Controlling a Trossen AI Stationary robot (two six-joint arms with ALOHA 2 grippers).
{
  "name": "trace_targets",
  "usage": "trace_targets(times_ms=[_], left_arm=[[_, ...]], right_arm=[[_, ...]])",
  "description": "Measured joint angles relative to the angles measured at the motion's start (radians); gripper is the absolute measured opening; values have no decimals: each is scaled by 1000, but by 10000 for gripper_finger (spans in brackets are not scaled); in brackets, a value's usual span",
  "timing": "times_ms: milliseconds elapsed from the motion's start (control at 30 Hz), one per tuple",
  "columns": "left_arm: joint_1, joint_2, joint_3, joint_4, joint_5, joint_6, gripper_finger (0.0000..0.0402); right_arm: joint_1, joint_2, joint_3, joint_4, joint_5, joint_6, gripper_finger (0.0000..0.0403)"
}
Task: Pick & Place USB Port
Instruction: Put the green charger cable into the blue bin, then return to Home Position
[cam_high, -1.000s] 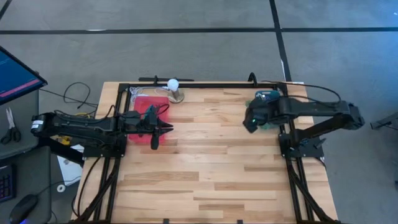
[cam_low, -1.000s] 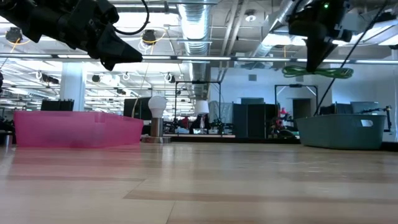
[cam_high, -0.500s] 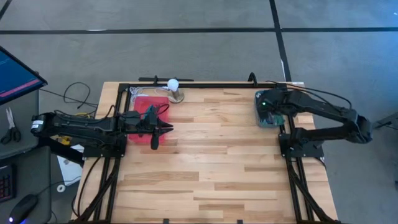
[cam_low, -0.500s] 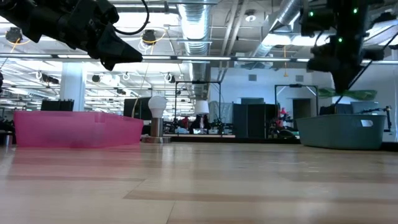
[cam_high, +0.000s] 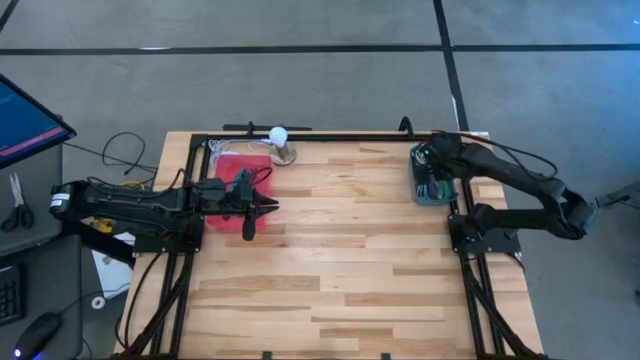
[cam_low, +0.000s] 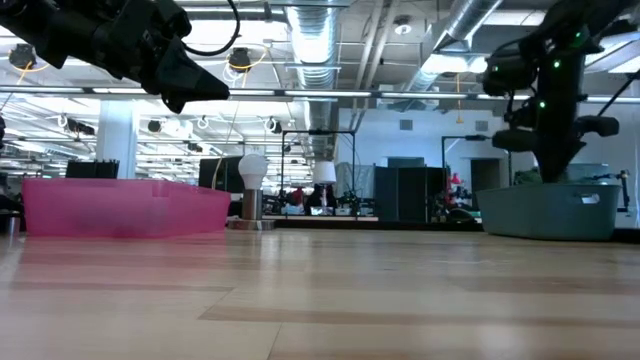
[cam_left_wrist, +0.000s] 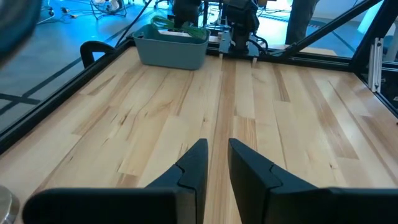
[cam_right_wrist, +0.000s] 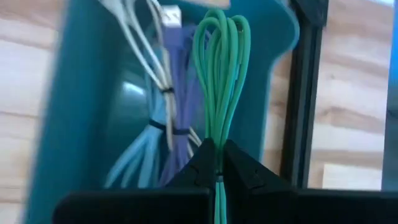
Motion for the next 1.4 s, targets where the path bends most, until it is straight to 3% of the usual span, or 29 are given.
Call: trace_targets(times_ms=[467,833,1000,1133,1400], left_arm=[[0,0,0,0,0,0,62],[0,0,0,0,0,0,62],[0,0,0,0,0,2,62],[0,0,0,1,0,5,62],[0,0,0,9,0,42,62]], right_arm=[[-82,105,-22,62,-38,-36,6],[-84,118,-20,62,-38,-40,96],[-82,117,54,11,-200,-85,114],[-33,110,138,17,-374,-124,115],[186,23,234,304,-375,-231,109]])
